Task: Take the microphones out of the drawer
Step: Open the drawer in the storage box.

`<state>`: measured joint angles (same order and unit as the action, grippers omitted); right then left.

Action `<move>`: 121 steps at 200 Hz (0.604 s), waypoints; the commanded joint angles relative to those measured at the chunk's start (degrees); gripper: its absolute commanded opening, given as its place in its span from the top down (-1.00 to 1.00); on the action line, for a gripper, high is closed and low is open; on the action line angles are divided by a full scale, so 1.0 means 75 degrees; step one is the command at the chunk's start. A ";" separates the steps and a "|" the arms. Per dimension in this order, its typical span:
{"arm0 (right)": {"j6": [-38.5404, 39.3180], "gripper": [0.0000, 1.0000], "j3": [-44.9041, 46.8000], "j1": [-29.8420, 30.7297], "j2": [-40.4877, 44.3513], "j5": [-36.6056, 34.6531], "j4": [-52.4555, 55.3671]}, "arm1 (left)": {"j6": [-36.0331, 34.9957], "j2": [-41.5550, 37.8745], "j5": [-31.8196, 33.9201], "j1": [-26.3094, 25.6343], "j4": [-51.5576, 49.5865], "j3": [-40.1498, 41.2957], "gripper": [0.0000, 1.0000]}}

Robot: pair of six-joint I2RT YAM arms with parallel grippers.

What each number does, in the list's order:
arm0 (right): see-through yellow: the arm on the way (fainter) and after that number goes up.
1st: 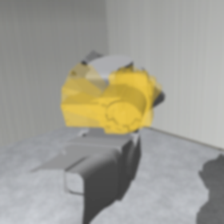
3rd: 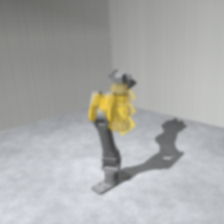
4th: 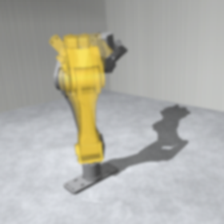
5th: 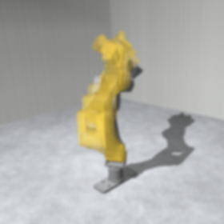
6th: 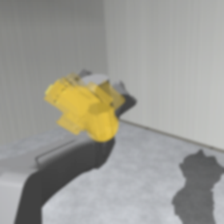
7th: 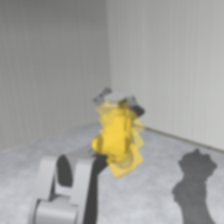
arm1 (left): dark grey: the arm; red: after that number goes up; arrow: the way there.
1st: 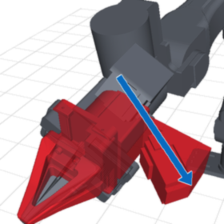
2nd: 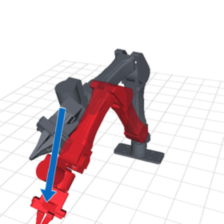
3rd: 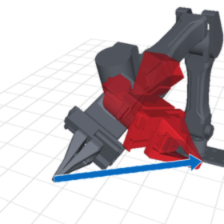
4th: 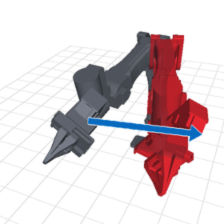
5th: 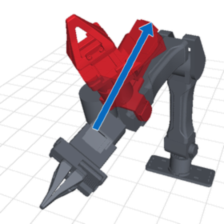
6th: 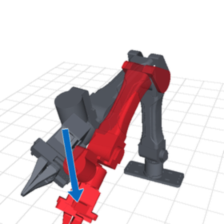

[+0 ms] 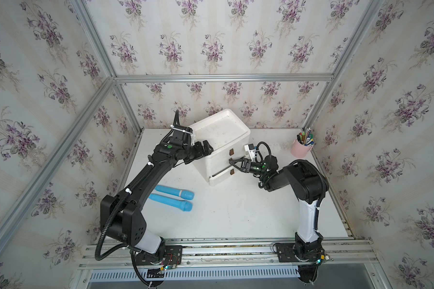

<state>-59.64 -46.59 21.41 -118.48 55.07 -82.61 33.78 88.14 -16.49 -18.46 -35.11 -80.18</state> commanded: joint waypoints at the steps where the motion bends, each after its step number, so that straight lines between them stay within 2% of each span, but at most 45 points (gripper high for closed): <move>1: -0.0178 0.26 -0.0080 0.0016 -0.0098 -0.0027 -0.0541 | -0.0112 0.0014 0.0394 0.0003 -0.0967 0.0063 -0.99; 51: -0.0013 0.56 -0.0035 0.0040 -0.0078 -0.0134 -0.0296 | -0.0117 0.0024 0.0409 0.0019 -0.0966 0.0061 -0.99; 100: 0.0280 1.00 0.0058 0.0040 0.0101 -0.0331 0.0223 | -0.0091 0.0021 0.0423 0.0017 -0.0967 0.0051 -0.99; 121: 0.0398 1.00 0.0240 0.0040 0.0259 -0.0412 0.0377 | -0.0071 0.0042 0.0482 0.0018 -0.0956 0.0054 -0.99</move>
<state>-58.04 -45.69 21.58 -117.95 52.42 -79.02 33.78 87.92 -16.36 -18.39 -35.38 -80.09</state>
